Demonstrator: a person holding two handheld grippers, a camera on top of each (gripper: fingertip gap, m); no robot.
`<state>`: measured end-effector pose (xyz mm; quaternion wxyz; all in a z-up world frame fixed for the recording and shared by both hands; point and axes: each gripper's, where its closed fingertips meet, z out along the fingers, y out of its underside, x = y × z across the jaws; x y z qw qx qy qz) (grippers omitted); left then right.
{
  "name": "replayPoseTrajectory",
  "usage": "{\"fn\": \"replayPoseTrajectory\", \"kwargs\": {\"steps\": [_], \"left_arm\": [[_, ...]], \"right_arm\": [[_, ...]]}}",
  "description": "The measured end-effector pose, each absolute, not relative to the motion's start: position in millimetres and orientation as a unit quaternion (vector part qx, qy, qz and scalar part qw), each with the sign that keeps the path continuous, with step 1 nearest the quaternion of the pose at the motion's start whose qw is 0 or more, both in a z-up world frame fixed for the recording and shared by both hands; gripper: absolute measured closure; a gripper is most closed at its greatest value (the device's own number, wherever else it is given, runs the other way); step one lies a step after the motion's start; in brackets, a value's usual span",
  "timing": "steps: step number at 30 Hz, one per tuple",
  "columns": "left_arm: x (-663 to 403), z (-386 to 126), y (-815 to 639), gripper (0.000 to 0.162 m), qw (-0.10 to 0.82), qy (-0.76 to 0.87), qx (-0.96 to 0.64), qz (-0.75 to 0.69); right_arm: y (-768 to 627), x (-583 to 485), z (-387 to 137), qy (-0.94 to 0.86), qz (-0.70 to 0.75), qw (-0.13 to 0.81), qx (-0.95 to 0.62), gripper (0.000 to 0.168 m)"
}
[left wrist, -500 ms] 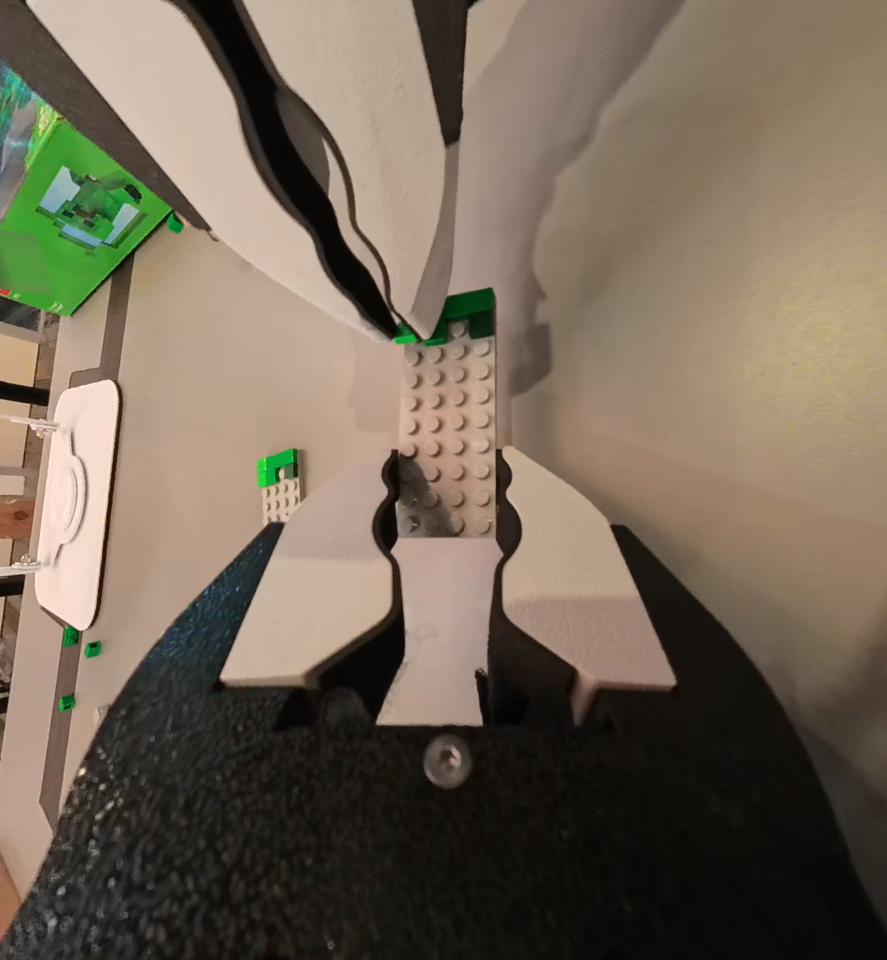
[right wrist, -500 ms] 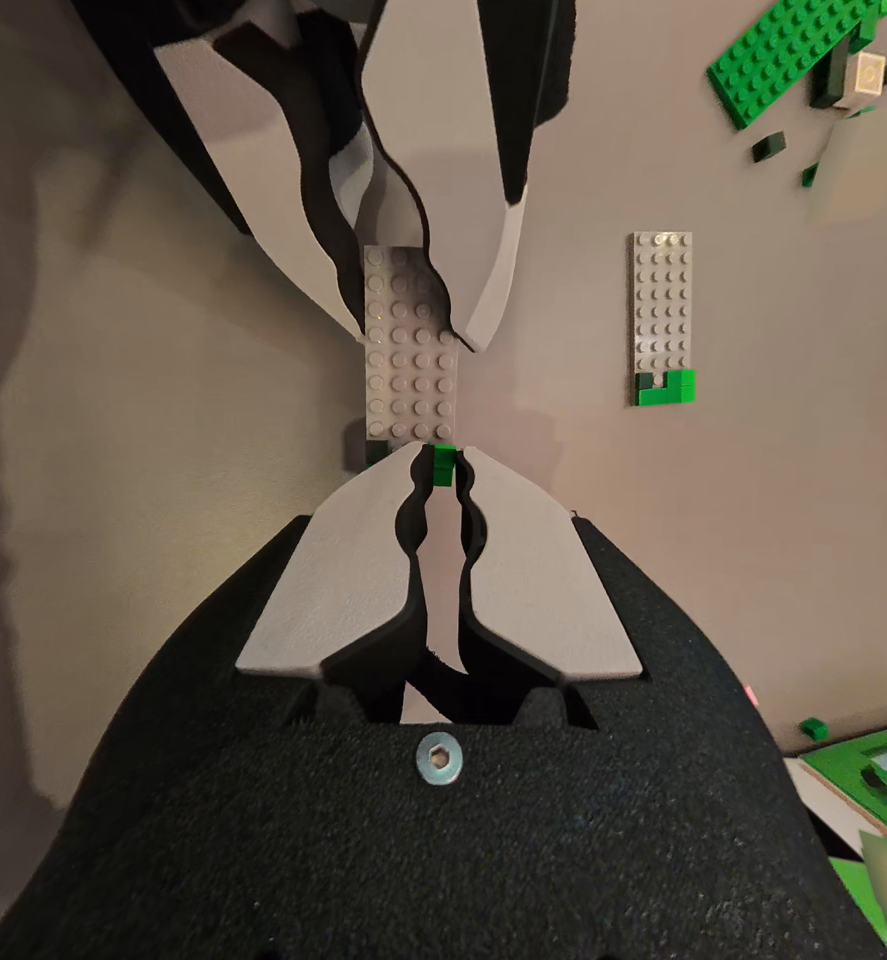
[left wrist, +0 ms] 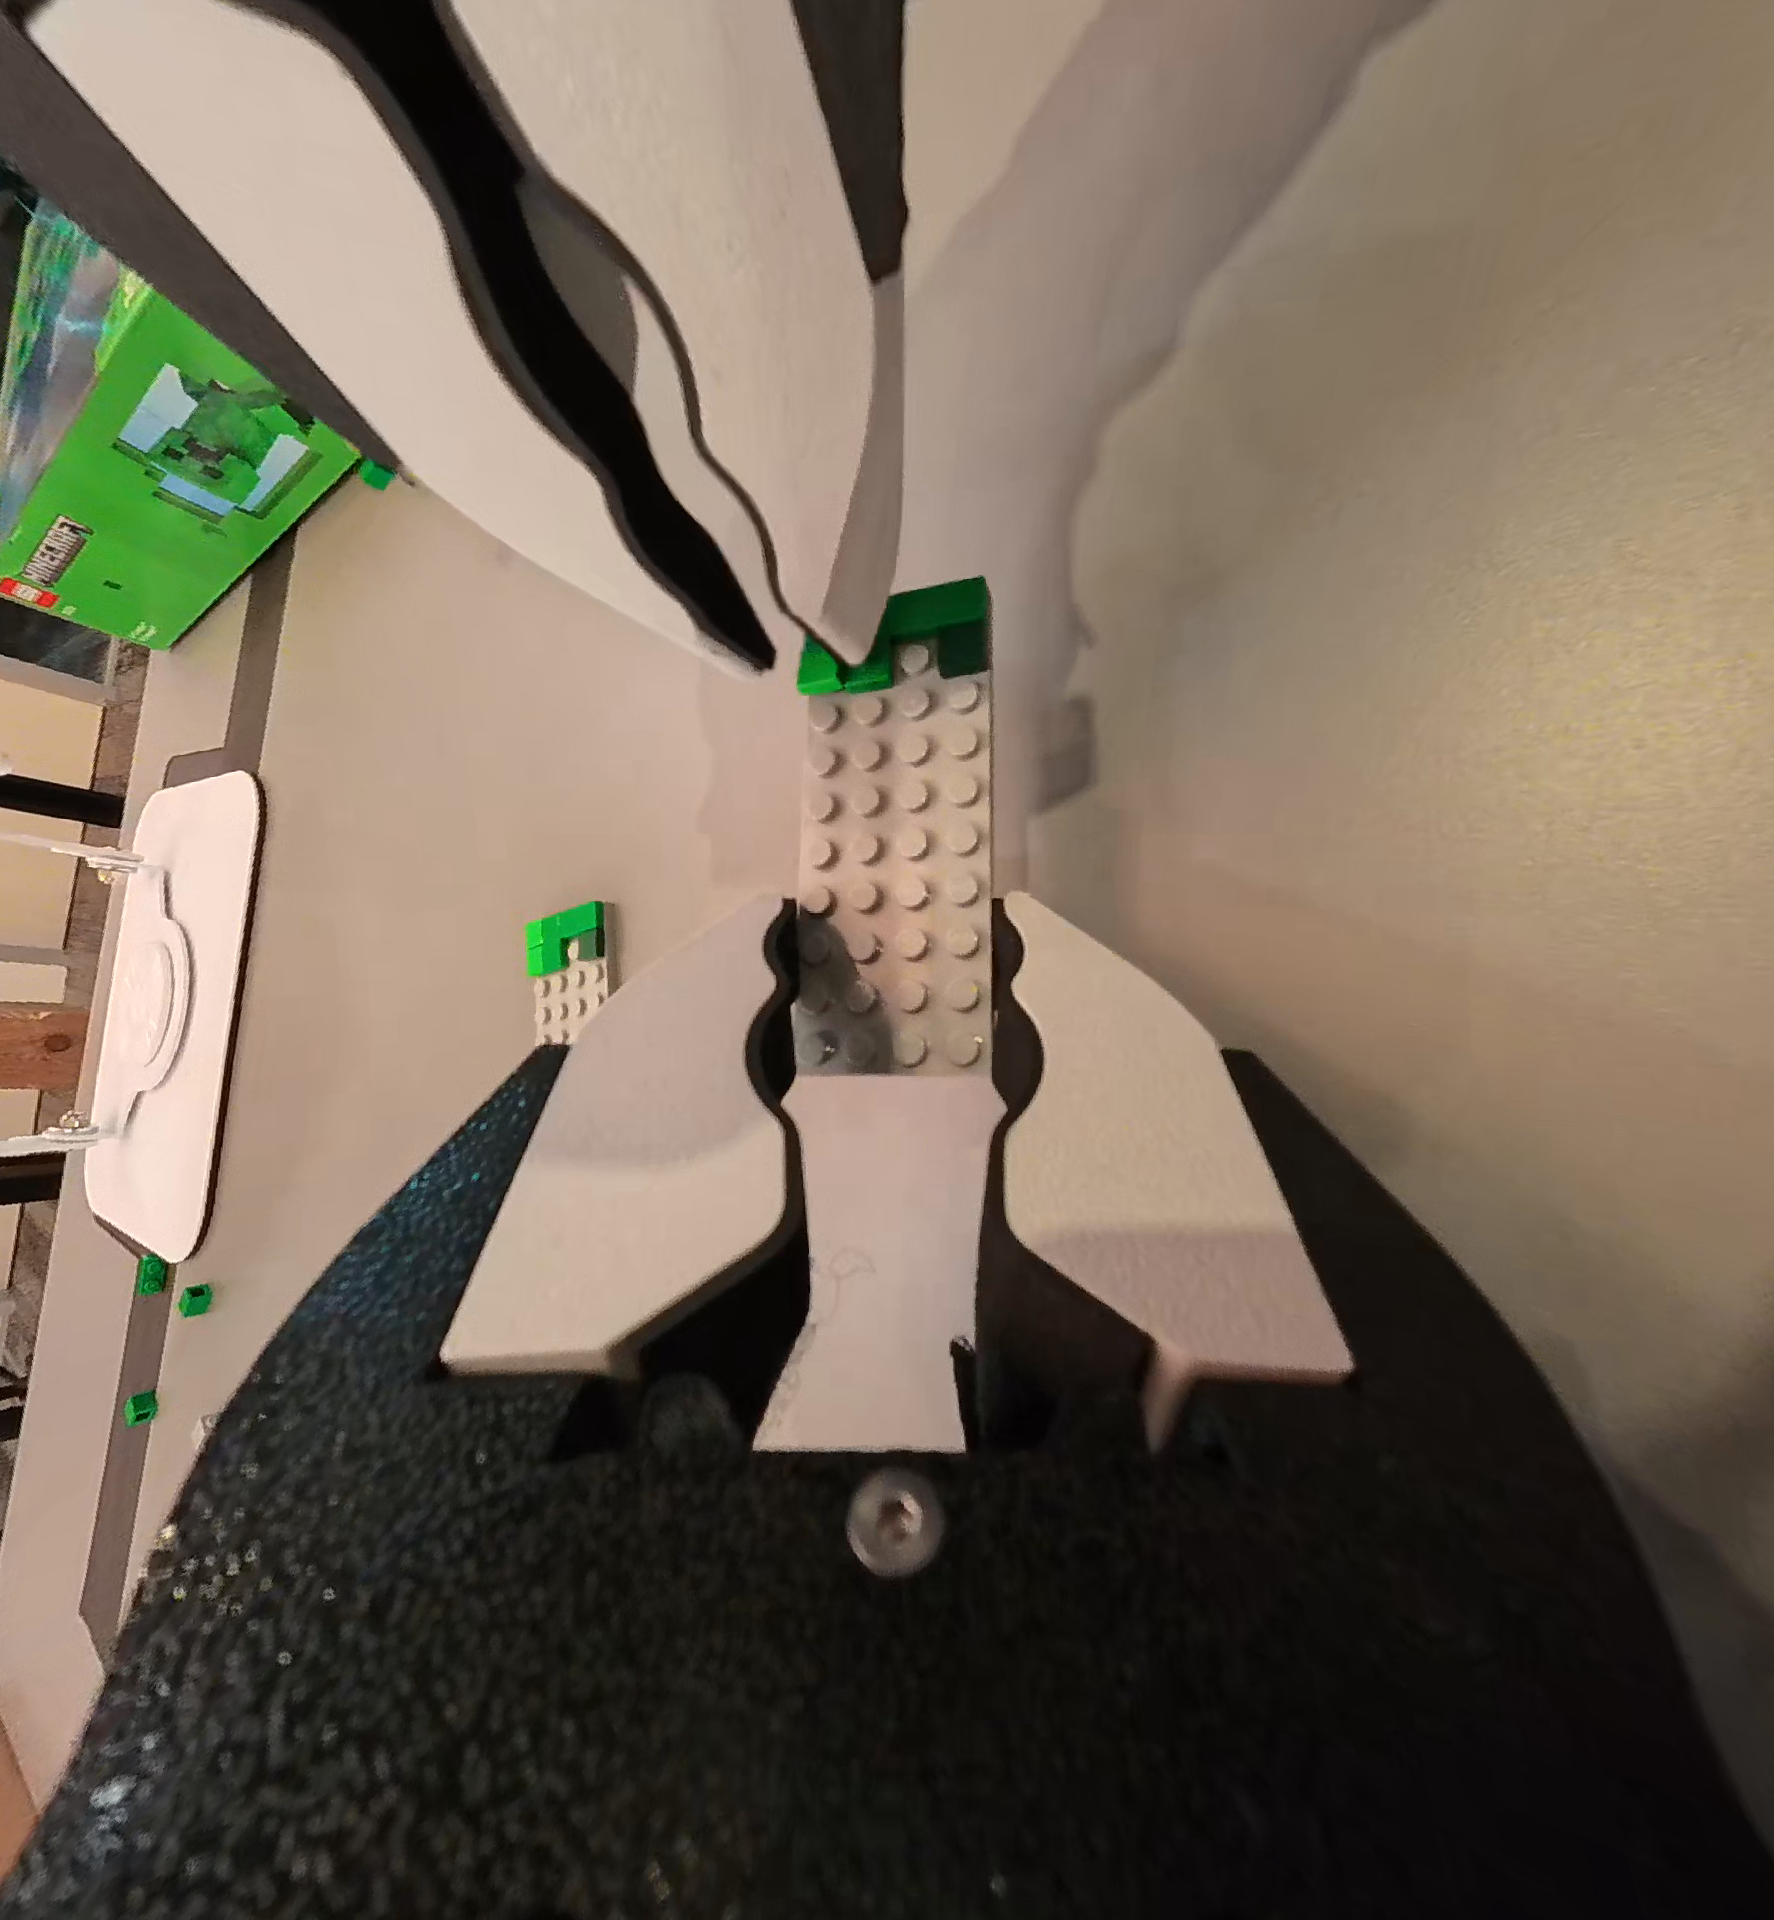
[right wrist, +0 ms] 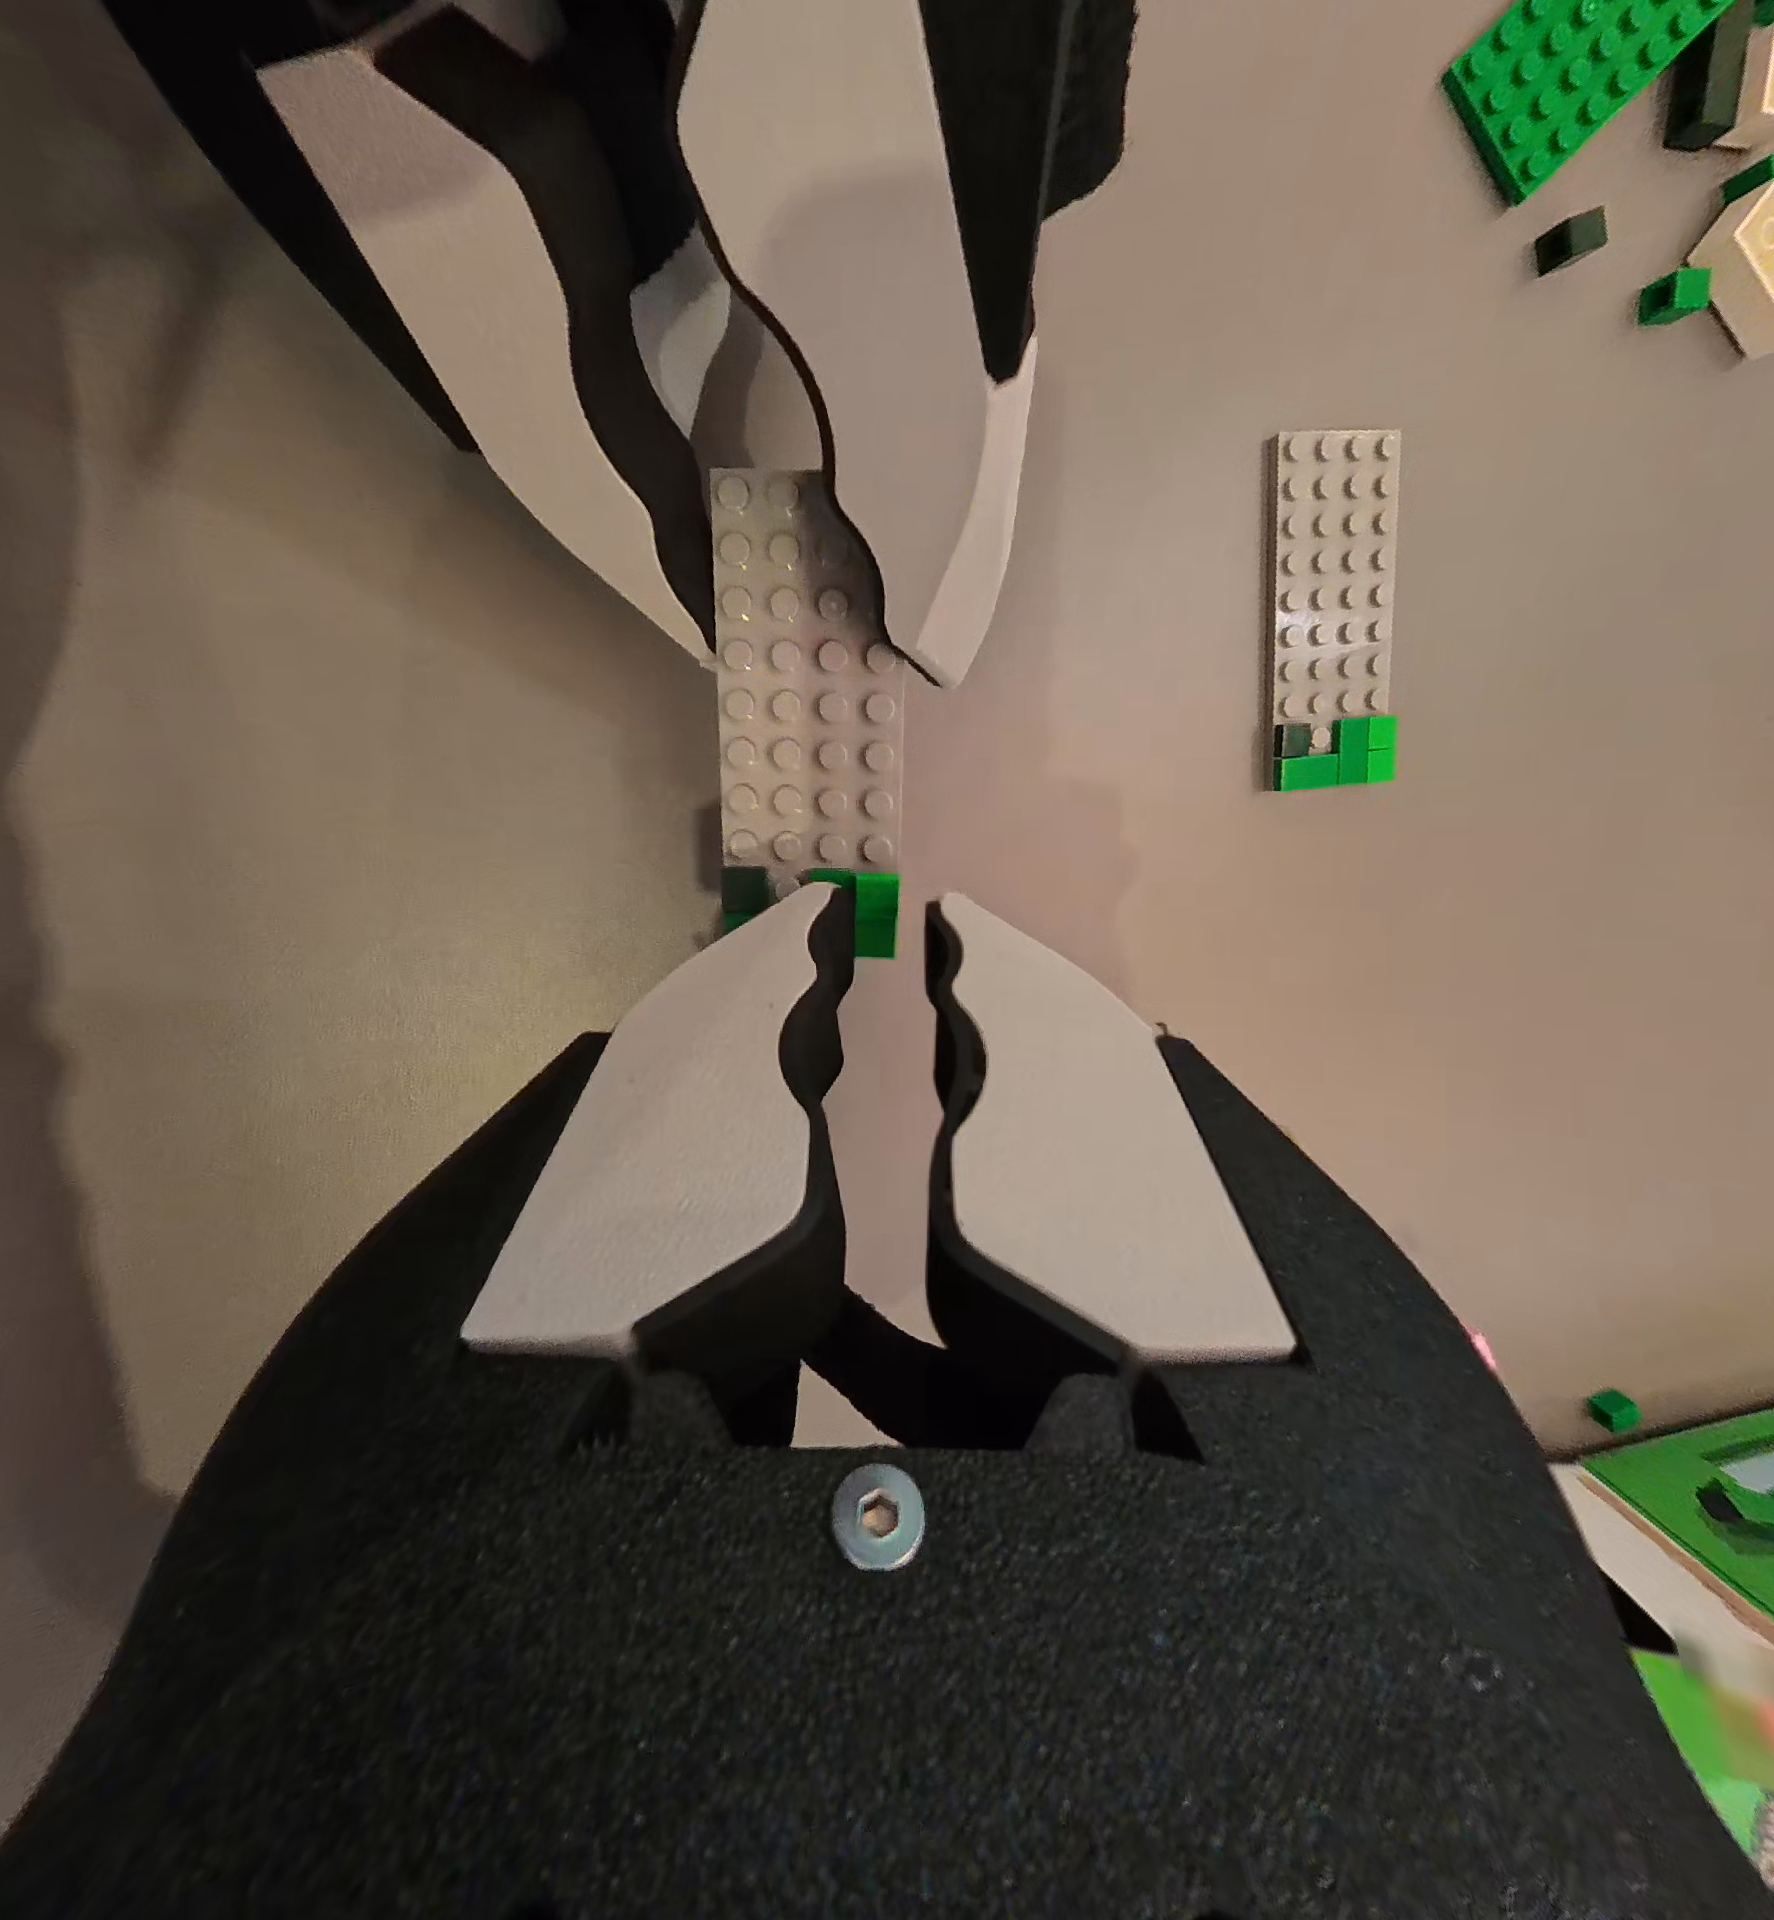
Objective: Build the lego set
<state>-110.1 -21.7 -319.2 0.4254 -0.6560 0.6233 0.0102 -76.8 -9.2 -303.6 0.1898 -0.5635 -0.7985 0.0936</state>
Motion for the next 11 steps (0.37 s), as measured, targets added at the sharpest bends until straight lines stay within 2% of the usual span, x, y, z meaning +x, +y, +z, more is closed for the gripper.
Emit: {"fn": "replayPoseTrajectory", "kwargs": {"steps": [4,7,11], "left_arm": [[-109.9,-317.5,-22.0,0.128,0.432,0.624,-0.652,0.008],[-106.8,-313.9,-24.6,0.128,0.445,0.627,-0.639,-0.005],[-100.6,-307.0,-30.9,0.128,0.467,0.639,-0.611,-0.018]], "right_arm": [[-7.4,-73.6,-290.7,-0.774,0.138,0.197,-0.585,0.156],[-10.9,-73.8,-276.0,-0.71,0.272,0.175,-0.625,0.149],[-19.8,-71.8,-273.2,-0.572,0.454,0.041,-0.682,0.132]]}}
